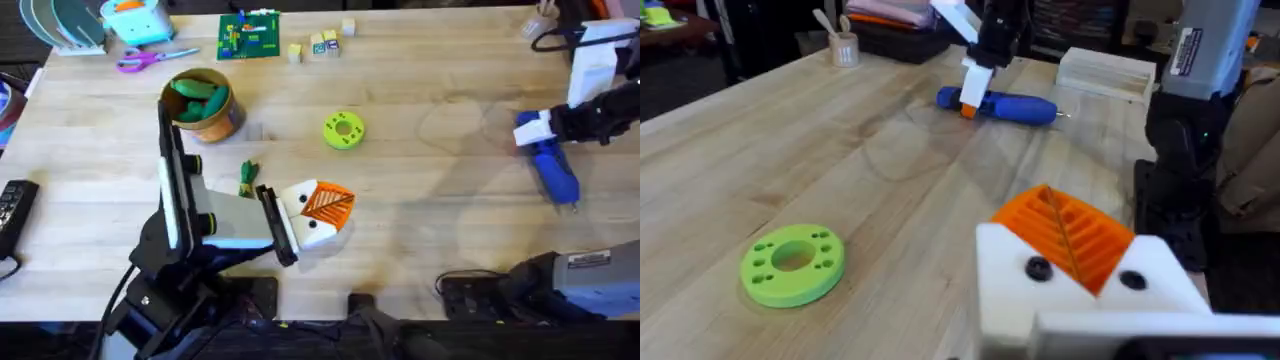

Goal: Pick up the gripper from the table and insert it into the empty holder that is missing its gripper. Then pick up a screw, insert it into the mounting hole, and use the screwdriver to tighten it. Finally, clean up the table by picking up the vegetable and placing it into the bucket.

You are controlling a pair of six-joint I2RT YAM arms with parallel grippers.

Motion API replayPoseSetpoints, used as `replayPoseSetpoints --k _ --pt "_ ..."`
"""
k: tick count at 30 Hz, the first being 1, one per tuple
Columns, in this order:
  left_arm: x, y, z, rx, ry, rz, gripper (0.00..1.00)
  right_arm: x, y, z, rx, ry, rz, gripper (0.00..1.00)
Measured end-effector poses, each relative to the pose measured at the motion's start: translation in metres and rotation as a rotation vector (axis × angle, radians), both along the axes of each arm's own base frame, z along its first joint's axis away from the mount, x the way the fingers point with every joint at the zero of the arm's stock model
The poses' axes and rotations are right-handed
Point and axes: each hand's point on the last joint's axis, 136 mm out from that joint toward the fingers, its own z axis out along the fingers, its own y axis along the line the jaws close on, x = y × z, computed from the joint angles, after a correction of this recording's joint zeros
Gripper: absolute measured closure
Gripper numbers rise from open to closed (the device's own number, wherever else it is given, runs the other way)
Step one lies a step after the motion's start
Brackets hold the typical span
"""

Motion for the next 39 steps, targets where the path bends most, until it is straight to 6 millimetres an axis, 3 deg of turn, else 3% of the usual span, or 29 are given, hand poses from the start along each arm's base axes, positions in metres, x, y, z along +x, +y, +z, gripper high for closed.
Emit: replayPoseSetpoints --k 5,17,25,39 --pt "0.0000 0.0000 -0.0002 0.000 0.001 0.000 0.995 0.0000 -0.0009 0.0000 -0.005 0.001 -0.001 0.395" --pt "0.0000 0.0000 -0.0002 0.000 0.000 0.000 0.995 0.0026 -0.0069 -0.0001 -0.027 -0.009 -0.007 0.787" --pt "0.0000 0.0000 -0.0002 0.000 0.000 0.000 0.995 0.0025 -0.0085 -0.0001 -0.035 -0.008 -0.009 0.964" --pt "0.0000 0.0000 -0.0003 0.000 0.001 0.000 0.995 0.0007 -0.0074 0.0012 -0.032 -0.004 -0.009 0.977"
